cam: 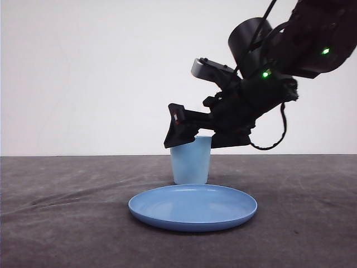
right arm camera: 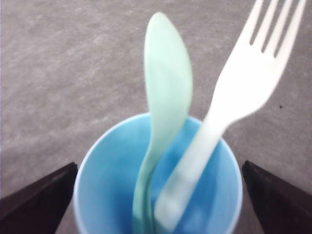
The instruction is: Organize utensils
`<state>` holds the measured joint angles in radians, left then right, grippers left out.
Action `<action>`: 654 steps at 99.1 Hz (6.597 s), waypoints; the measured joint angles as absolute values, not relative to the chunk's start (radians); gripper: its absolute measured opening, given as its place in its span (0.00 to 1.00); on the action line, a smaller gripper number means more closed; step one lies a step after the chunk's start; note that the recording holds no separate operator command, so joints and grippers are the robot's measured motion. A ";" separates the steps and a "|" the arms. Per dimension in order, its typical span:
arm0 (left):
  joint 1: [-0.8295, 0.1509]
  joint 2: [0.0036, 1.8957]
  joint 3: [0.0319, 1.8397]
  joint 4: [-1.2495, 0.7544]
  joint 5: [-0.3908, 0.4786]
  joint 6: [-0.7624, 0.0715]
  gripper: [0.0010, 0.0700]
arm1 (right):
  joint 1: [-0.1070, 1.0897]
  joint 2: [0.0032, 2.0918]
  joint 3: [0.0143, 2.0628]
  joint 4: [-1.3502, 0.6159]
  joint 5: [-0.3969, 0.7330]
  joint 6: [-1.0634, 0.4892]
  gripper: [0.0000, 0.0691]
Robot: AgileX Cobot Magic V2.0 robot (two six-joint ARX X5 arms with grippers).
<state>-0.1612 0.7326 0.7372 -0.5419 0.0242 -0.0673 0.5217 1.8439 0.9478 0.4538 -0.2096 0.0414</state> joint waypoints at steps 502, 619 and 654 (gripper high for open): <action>-0.161 0.733 0.737 -0.573 0.024 -0.067 0.42 | 0.322 0.891 0.840 -0.674 -0.076 0.097 0.91; -0.161 0.733 0.737 -0.565 0.024 -0.044 0.02 | 0.176 0.840 0.888 -0.926 0.049 0.109 0.02; -0.161 0.733 0.737 -0.565 0.024 -0.044 0.02 | 0.176 0.840 0.888 -0.926 0.049 0.109 0.02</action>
